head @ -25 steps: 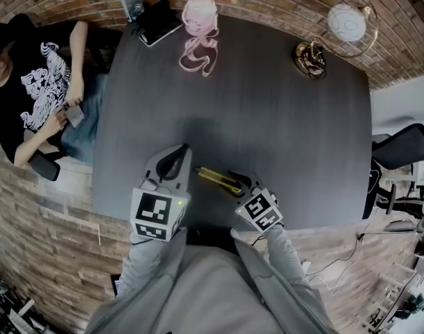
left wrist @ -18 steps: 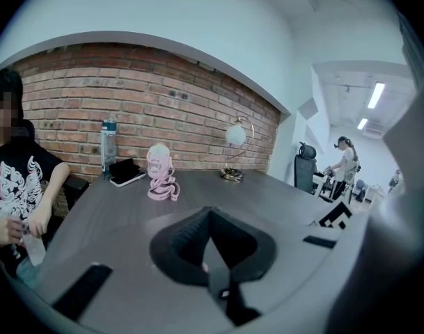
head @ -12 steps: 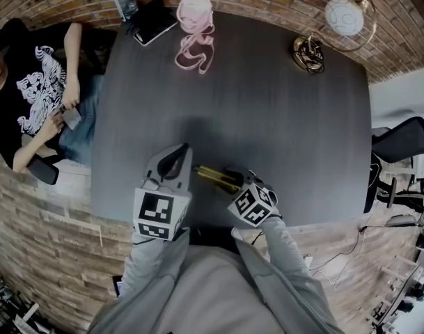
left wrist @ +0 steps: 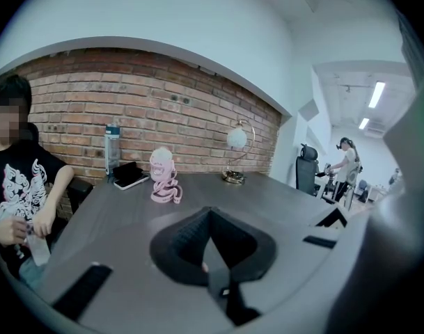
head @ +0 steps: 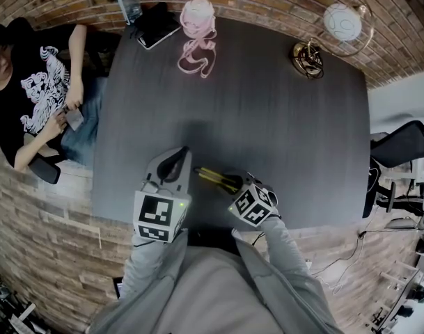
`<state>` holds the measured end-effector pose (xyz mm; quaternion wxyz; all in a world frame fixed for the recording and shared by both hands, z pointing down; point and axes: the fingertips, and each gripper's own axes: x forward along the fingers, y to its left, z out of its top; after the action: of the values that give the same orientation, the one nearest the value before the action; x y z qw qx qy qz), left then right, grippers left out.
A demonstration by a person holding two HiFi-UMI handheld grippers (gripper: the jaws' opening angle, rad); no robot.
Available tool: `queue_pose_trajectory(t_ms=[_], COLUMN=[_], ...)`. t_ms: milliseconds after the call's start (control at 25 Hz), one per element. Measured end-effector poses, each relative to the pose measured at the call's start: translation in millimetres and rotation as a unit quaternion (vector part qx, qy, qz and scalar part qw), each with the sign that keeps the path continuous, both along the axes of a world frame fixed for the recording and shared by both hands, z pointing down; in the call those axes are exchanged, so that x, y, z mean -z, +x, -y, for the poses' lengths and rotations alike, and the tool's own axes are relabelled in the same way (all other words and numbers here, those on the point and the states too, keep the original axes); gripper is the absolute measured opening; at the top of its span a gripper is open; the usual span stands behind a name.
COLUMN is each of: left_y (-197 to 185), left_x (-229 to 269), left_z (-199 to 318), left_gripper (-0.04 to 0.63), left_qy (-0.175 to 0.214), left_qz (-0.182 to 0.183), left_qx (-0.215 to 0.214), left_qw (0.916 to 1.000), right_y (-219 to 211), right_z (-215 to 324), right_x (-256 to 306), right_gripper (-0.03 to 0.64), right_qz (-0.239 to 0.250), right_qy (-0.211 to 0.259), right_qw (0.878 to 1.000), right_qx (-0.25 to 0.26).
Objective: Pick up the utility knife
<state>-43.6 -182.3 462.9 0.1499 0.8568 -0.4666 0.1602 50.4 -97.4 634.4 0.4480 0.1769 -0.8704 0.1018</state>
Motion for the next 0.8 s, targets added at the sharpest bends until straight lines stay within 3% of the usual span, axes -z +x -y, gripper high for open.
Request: queue_pose_trajectory(t_ms=[280, 800], left_y=[-9, -9], left_x=[11, 40], left_z=[1, 4], left_gripper=[0.018, 0.018], left_qy=[0.012, 0.045], left_qz=[0.001, 0.004], left_qx=[0.011, 0.014], left_qw=[0.9999, 0.9989], right_y=[2, 13], right_z=[4, 44], right_x=[13, 83], right_gripper=[0.127, 0.127], right_qz=[0.017, 0.083], right_qy=[0.005, 0.075], right_qw=[1.000, 0.989], right_qx=[-0.021, -0.092])
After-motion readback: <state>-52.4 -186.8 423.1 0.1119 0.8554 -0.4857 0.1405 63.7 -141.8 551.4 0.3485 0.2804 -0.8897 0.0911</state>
